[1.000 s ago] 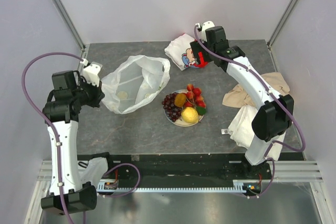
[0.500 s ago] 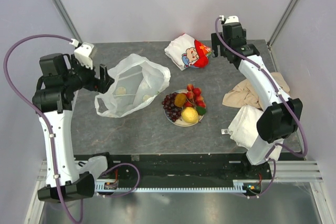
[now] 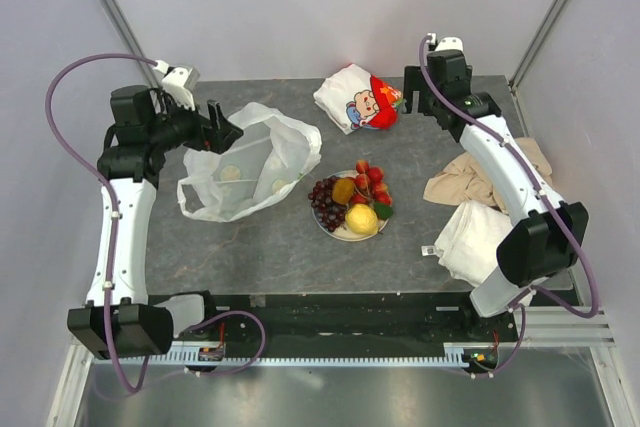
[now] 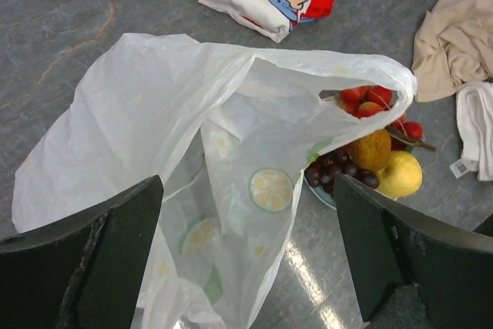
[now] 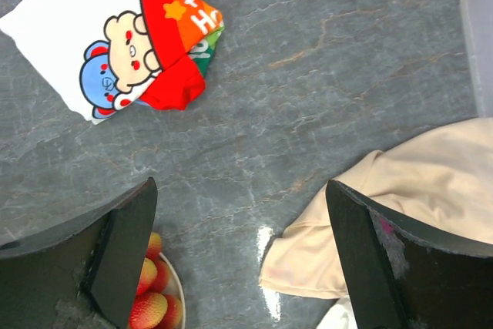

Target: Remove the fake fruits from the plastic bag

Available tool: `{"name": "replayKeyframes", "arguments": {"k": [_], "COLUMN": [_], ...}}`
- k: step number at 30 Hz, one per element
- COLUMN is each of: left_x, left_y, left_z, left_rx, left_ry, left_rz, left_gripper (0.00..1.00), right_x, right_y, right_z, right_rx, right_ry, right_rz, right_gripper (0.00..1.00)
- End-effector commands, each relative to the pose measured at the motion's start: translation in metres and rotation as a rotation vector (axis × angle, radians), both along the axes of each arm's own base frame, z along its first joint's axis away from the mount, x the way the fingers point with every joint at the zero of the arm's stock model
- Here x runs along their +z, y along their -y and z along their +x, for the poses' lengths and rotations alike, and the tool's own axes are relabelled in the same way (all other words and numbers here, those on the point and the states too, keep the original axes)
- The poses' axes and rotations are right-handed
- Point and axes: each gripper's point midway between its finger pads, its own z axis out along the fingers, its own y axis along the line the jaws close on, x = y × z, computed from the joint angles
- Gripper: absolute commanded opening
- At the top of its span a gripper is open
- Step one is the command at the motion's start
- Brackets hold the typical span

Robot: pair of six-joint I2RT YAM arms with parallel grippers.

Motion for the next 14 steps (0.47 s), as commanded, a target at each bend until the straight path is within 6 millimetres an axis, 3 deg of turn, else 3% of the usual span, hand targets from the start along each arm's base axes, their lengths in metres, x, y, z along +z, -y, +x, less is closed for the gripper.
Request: {"name": "replayKeyframes", "arguments": {"k": [1,3,7,14], "left_x": [0.012,0.009,-0.016,-0.042], "left_y": [-0.006,-0.01,-0.028,-0.03], "left_z": [0.031,0.037,0.057,0.069], "left_rx": [0.106,0.138,0.24,0.25], "left_ry": [0.079,0.079,0.022,-0.041], "left_rz": [-0.088,-0.092,-0.057,-0.058], "left_gripper": [0.99,0.99,0.99,0.99], "right_x": [0.012,0.009,-0.002,-0.002], "right_y": [-0.019,-0.023,-0.034,-0.046], "right_z": [0.013,0.015,0.026,0.041], "right_rx": [0.035,0.043,0.069,0.109], "right_ry": [0.041,0.04,0.018,0.018], "right_rz": [0.088,0.104,0.12,0.13], "right_gripper": [0.98,0.98,0.98,0.98]}}
